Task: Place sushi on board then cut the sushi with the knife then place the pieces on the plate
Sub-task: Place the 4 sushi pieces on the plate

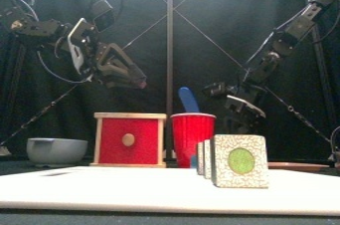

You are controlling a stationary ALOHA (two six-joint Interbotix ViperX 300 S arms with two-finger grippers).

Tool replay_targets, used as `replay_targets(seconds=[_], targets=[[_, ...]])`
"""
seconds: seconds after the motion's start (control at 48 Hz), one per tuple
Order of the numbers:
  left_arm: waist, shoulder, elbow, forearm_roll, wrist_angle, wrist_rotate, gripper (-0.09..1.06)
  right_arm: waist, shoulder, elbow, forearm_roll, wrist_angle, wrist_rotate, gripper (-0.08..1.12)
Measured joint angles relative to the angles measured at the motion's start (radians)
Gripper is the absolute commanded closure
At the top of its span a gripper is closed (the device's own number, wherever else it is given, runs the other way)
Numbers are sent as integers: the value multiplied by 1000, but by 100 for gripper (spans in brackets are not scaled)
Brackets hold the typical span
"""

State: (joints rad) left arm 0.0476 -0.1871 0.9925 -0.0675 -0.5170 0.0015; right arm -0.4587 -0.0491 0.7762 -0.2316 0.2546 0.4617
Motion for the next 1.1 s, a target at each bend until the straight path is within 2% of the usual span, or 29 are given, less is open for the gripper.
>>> replay_targets(seconds=[0.167,0.479,0.729,1.104], targets=[[-2,-2,0,0,0,2,30,60,-86,-2,-20,41,-5,27],[-2,0,0,0,0,0,30,348,-133,-3,-69,54,-5,27],[0,0,0,0,0,0,30,502,-77,-38,-78,15,3,27],[2,-2,2,-18,15,-2,30,581,49,-110,-35,-21,3,27]])
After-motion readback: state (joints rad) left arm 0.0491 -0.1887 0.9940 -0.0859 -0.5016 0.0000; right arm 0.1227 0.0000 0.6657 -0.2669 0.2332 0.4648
